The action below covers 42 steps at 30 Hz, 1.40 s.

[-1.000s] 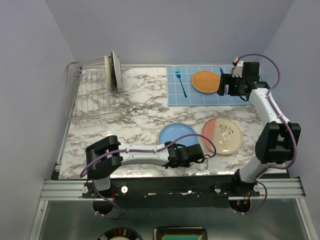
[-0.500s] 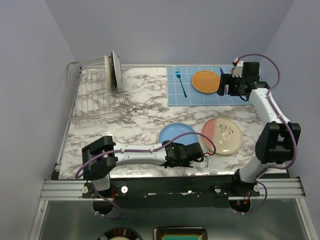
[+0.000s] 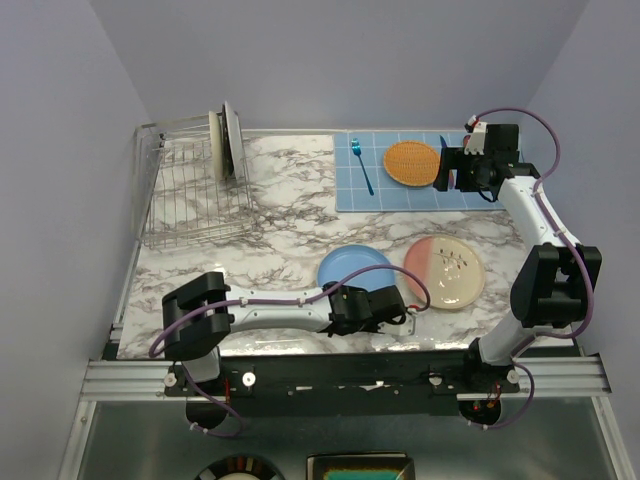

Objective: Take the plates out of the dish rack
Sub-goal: Place the plate at the center of the board.

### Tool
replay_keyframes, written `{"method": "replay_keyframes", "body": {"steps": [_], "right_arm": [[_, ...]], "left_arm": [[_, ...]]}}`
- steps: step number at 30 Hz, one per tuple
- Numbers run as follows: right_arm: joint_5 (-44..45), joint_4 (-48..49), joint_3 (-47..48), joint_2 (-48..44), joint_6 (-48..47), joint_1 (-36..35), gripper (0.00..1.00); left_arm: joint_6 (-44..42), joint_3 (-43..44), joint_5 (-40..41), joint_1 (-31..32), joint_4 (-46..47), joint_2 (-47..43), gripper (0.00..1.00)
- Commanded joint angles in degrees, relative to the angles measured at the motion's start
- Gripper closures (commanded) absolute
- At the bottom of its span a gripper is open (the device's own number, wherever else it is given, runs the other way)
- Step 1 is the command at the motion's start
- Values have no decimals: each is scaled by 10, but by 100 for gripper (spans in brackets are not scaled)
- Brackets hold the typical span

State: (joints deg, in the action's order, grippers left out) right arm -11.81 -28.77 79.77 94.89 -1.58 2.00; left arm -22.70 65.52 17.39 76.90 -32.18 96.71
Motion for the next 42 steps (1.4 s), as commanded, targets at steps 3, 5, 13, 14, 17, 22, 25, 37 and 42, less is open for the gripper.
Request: {"method": "replay_keyframes", "body": {"steps": [3,5,13,14,17,22,25,37,42], "right_arm": [[-12,-8,-2,-1,-7,6,1],[-13,-9,-2,-1,-7,7,1],[-17,-10,-1,0,-9,8,1],[-17,-9,-2,1,-9,7,1],[-17,-9,-2,1,-8,8,1],[-20,-11,-1,4,-8,8,1],[-20,-12,-1,5,-9,7,1],[-22,-13,-1,11,-10,7,1],[-19,-14,0,12,-9,7,1]], "left_arm": [[5,-6,5,3,10,23,56],[7,-7,4,2,11,28,57],[14,-2,0,3,8,48,59],[14,-1,1,2,7,47,59],[14,5,4,3,4,41,59],[16,16,8,3,-7,38,59],[14,20,11,3,-11,36,59],[20,17,22,2,-3,-15,37],[13,24,33,3,-3,-39,37]]}}
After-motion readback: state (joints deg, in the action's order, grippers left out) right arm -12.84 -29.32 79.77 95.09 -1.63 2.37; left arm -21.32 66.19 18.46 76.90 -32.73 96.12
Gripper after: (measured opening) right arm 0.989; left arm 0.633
